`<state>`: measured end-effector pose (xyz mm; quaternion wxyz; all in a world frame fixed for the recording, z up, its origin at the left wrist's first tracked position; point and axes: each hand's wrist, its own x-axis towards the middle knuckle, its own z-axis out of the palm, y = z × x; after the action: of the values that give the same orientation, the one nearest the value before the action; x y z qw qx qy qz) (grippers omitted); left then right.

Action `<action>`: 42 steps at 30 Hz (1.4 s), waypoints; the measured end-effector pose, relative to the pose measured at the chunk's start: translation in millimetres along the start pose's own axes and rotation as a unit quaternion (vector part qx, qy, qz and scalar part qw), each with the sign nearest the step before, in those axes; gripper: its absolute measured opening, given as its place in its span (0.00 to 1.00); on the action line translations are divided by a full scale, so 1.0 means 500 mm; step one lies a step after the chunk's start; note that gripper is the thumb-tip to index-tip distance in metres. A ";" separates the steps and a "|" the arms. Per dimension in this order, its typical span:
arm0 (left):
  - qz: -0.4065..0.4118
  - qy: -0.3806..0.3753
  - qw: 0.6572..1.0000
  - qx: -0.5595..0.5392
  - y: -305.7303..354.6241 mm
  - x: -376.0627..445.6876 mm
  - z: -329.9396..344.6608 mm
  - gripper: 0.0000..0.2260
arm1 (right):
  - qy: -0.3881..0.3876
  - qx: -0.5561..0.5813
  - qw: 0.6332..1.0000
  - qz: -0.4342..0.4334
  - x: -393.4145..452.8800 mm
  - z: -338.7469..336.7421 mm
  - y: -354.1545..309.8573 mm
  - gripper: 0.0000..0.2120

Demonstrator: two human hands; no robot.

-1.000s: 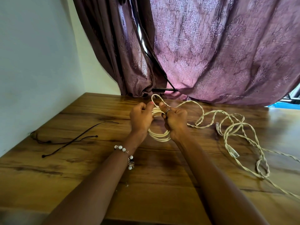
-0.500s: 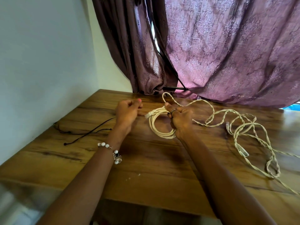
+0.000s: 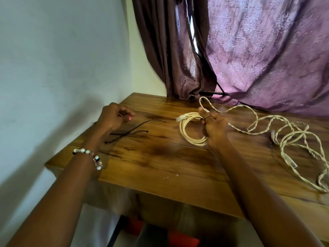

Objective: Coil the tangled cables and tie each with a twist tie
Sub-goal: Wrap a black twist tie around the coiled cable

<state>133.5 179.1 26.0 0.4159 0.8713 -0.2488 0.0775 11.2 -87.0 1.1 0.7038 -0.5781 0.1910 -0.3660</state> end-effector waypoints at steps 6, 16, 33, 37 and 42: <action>-0.031 -0.036 0.995 0.086 -0.055 -0.001 -0.025 0.08 | 0.025 0.002 1.000 0.018 0.007 -0.006 0.011 0.17; -0.022 -0.054 0.981 0.183 -0.090 -0.012 -0.013 0.06 | 0.010 -0.020 1.000 0.014 0.015 0.002 0.037 0.20; 0.011 0.036 0.999 0.032 -0.103 0.031 -0.025 0.05 | -0.009 -0.016 1.000 0.019 0.029 -0.004 0.051 0.14; 0.004 -0.059 0.990 0.127 -0.110 0.020 -0.006 0.09 | -0.015 -0.012 1.000 0.025 0.024 0.001 0.048 0.13; 0.028 -0.033 0.981 0.191 -0.085 0.014 0.028 0.07 | -0.014 -0.003 1.000 0.026 0.018 0.003 0.045 0.13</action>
<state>159.7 188.2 -9.9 0.2314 0.9294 -0.2671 0.1063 24.7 -91.2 -18.9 0.7141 -0.5799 0.1973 -0.3389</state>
